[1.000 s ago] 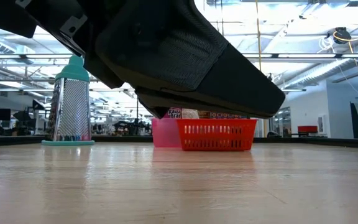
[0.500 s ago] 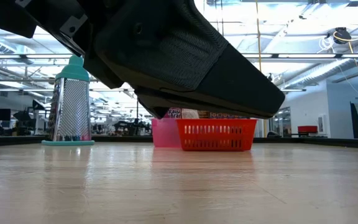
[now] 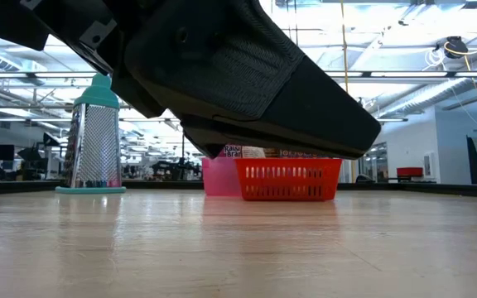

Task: Pick & Place Kitchen Items
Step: Put the red food coloring bottle into the orange bin

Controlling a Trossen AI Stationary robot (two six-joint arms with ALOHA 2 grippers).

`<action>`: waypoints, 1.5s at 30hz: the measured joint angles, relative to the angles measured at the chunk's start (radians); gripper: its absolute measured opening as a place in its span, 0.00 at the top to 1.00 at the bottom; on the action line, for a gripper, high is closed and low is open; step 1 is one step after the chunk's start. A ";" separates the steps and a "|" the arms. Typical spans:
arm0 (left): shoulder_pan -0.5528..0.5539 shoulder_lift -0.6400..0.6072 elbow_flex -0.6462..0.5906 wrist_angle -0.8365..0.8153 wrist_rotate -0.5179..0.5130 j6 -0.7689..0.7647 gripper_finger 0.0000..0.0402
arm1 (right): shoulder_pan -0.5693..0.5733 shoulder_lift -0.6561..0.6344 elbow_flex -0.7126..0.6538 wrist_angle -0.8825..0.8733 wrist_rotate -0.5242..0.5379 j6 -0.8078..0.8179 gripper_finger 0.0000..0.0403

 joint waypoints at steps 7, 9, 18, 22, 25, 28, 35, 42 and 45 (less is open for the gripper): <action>0.000 0.000 0.000 0.000 0.000 -0.012 0.96 | 0.010 0.005 0.000 -0.082 0.000 0.035 1.00; 0.000 0.000 0.000 -0.001 0.000 -0.012 0.98 | 0.013 0.005 0.000 -0.072 0.001 0.041 1.00; 0.000 0.000 0.000 -0.002 0.000 -0.014 0.95 | 0.013 0.041 0.000 -0.074 -0.011 0.048 1.00; 0.000 0.000 0.000 -0.002 0.000 -0.014 0.93 | 0.012 0.059 0.000 -0.077 -0.024 0.040 1.00; 0.000 0.000 0.000 -0.002 0.000 -0.014 0.94 | 0.004 0.059 0.000 -0.080 -0.013 0.027 1.00; 0.000 0.000 0.000 -0.002 0.000 -0.014 0.96 | -0.011 0.059 0.000 -0.082 0.013 0.010 1.00; 0.000 0.000 0.000 -0.002 0.000 -0.014 0.99 | -0.022 0.046 0.000 -0.050 0.000 -0.003 1.00; 0.000 0.000 0.000 -0.003 0.000 -0.014 0.93 | -0.023 0.011 0.000 -0.044 0.018 -0.012 1.00; 0.000 0.000 0.000 -0.003 0.000 -0.014 0.92 | -0.027 0.012 0.000 -0.023 0.008 -0.035 1.00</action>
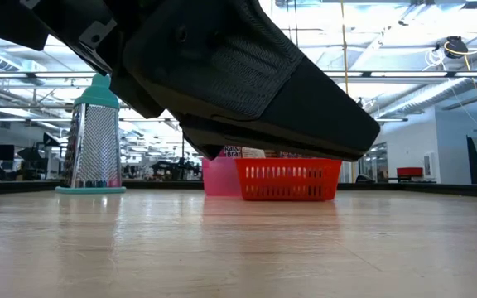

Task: Pick & Place Kitchen Items
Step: Put the red food coloring bottle into the orange bin

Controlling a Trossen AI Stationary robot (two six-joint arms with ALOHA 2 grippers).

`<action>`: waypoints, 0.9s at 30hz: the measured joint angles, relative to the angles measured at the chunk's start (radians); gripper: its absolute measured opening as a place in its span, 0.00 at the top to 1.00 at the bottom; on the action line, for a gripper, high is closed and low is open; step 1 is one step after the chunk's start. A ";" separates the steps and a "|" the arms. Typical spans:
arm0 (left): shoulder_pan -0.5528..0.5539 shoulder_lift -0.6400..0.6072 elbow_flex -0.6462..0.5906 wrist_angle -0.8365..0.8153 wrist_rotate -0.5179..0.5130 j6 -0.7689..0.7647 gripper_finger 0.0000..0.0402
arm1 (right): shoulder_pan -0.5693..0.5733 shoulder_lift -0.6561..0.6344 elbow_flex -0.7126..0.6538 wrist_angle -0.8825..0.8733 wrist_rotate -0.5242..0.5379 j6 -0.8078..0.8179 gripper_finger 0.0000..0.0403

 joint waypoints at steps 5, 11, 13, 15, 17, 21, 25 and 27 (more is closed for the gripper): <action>0.000 0.000 0.000 0.000 0.000 0.000 0.92 | -0.018 0.000 0.000 0.012 -0.033 0.008 1.00; 0.000 0.000 0.000 0.000 0.000 0.000 0.92 | -0.034 0.000 0.000 0.055 -0.034 -0.047 0.94; 0.000 0.000 0.000 0.000 0.000 0.000 0.92 | -0.033 0.000 0.000 0.068 -0.034 -0.044 0.91; 0.000 0.000 0.000 0.000 0.000 0.000 0.92 | -0.035 0.000 0.000 0.086 -0.034 -0.022 0.86; 0.000 0.000 0.000 0.000 0.000 0.000 0.92 | -0.038 0.000 0.000 0.108 -0.040 -0.024 0.80; 0.000 -0.001 0.000 -0.001 0.000 0.000 0.92 | -0.041 0.000 0.000 0.097 -0.060 -0.052 0.69; 0.000 -0.001 0.000 0.000 0.000 0.000 0.92 | -0.043 0.000 0.000 0.043 -0.061 -0.063 0.65; 0.000 -0.001 0.000 -0.001 0.000 0.000 0.92 | -0.049 0.000 0.000 0.049 -0.063 -0.062 0.65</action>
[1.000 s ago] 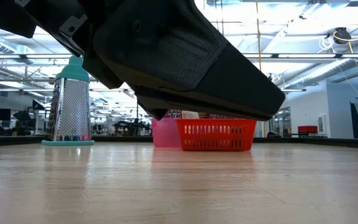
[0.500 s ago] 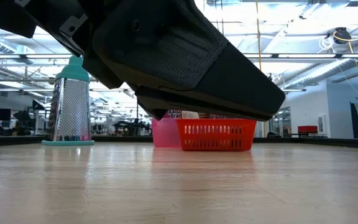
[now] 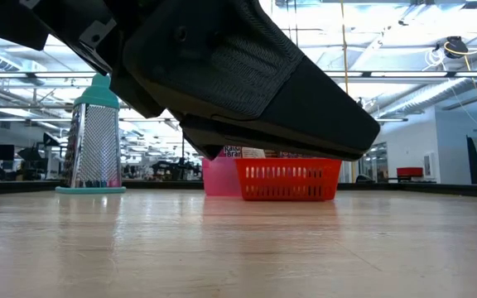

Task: Pick & Place Kitchen Items
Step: Put the red food coloring bottle into the orange bin

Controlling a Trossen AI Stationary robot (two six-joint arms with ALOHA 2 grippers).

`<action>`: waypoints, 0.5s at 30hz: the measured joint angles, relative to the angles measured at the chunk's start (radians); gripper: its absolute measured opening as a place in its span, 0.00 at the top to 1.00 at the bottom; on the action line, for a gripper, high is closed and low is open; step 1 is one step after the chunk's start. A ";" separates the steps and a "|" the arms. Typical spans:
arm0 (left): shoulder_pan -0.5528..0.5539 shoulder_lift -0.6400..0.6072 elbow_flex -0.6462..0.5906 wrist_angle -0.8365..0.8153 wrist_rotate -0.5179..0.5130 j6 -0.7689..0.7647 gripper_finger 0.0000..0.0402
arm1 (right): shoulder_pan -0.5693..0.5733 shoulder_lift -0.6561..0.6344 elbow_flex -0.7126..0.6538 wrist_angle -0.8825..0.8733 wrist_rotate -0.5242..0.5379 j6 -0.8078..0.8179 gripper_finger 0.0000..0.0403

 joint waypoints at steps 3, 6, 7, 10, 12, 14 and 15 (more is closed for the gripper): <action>0.000 0.000 0.000 0.000 0.000 0.000 0.92 | -0.012 0.000 0.000 -0.008 -0.019 -0.012 0.65; 0.000 0.000 0.000 0.000 0.000 0.000 0.92 | -0.023 0.000 0.000 -0.026 -0.024 -0.016 0.67; 0.000 0.000 0.000 0.000 0.000 0.000 0.92 | -0.025 0.000 0.000 -0.035 -0.024 -0.020 0.67; 0.000 0.000 0.000 0.000 0.000 0.000 0.92 | -0.038 0.000 0.000 -0.059 -0.023 -0.022 0.67; 0.000 0.000 0.000 0.000 0.000 0.000 0.92 | -0.044 0.000 0.000 -0.057 -0.022 -0.026 0.67; 0.000 0.000 0.000 0.000 0.000 0.000 0.92 | -0.049 0.000 0.000 -0.059 -0.018 -0.035 0.67; 0.000 0.000 0.000 0.000 0.000 0.000 0.92 | -0.051 0.000 0.000 -0.060 -0.017 -0.036 0.67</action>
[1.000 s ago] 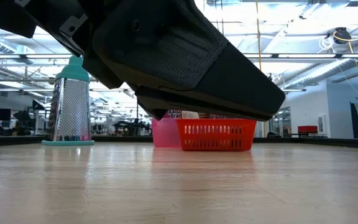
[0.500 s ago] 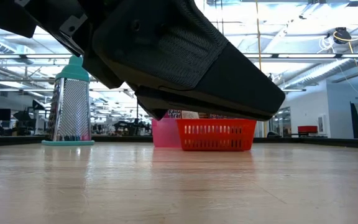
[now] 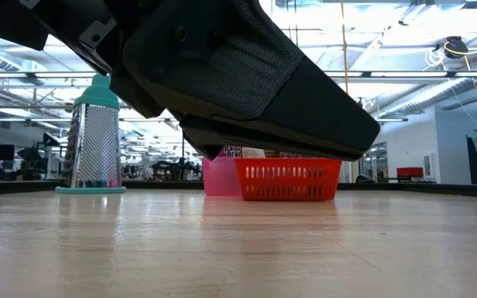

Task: Pick & Place Kitchen Items
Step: Put the red food coloring bottle into the orange bin

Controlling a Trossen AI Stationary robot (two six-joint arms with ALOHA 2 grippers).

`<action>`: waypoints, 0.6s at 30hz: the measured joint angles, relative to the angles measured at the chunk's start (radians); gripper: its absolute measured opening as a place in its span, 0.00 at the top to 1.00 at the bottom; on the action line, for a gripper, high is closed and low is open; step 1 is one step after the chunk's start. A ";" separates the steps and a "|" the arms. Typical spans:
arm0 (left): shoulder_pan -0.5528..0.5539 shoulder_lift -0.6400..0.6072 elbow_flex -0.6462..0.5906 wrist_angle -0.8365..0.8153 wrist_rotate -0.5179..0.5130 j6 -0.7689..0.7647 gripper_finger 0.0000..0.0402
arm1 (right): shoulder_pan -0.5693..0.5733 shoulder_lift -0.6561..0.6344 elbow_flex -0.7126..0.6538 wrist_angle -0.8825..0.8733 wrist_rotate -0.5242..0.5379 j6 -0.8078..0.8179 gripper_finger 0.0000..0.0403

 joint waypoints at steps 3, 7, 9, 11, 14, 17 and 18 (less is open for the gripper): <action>0.000 0.000 0.000 0.000 0.000 -0.002 0.92 | 0.000 0.000 0.000 0.000 0.029 0.007 0.67; 0.000 0.000 0.000 0.000 0.000 -0.004 0.92 | 0.002 0.000 0.000 -0.012 0.082 0.000 0.67; 0.000 0.000 0.000 0.000 0.000 -0.004 0.92 | 0.007 0.000 0.000 -0.023 0.108 -0.001 0.67; 0.000 0.000 0.000 0.000 0.000 -0.004 0.92 | 0.008 0.000 0.000 -0.031 0.108 0.005 0.67; 0.000 0.000 0.000 0.000 0.000 -0.004 0.92 | 0.008 0.000 -0.016 -0.025 0.107 0.012 0.67; 0.000 0.000 0.000 0.000 0.000 -0.004 0.92 | 0.008 0.000 -0.059 0.006 0.102 0.043 0.67; 0.000 0.000 0.000 0.000 0.000 -0.004 0.92 | 0.008 0.000 -0.077 0.028 0.102 0.053 0.67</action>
